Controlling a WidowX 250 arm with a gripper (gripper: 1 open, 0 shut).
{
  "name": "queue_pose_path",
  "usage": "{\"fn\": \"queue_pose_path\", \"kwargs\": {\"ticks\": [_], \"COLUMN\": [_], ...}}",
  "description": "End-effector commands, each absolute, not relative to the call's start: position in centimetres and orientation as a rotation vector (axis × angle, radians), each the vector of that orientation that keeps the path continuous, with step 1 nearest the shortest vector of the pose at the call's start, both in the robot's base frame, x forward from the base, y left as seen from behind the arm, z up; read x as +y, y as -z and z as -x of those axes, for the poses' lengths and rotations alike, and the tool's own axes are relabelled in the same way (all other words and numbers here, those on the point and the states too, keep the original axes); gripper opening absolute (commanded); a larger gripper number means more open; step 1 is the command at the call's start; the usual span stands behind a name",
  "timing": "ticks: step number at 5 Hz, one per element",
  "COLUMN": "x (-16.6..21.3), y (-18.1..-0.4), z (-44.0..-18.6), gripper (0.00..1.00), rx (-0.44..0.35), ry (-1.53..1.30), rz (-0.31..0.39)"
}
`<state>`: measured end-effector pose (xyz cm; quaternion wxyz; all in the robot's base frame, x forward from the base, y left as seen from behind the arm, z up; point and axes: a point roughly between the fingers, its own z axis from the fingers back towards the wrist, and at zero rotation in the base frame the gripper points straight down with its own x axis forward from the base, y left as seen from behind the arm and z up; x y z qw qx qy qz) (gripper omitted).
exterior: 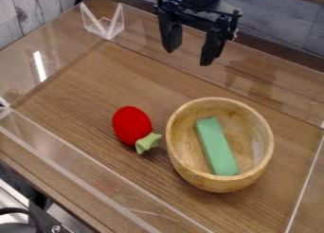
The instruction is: Move the red fruit to the left
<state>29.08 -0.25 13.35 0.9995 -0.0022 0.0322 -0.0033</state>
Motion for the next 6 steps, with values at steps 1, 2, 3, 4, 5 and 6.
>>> {"fn": "queue_pose_path", "kwargs": {"ticks": [1, 2, 3, 4, 5, 6], "x": [-0.8, 0.2, 2.4, 4.1, 4.3, 4.1], "y": [-12.9, -11.5, -10.5, -10.4, -9.9, -9.2], "z": [-28.5, -26.3, -23.8, -22.4, -21.9, -22.6], "gripper": [1.0, 1.0, 1.0, 1.0, 1.0, 1.0], "rx": [0.096, 0.116, 0.087, 0.051, 0.029, 0.031], "ry": [-0.026, 0.022, 0.053, 0.02, -0.015, -0.01], "rz": [0.007, 0.007, 0.001, -0.002, 0.002, 0.002]}}
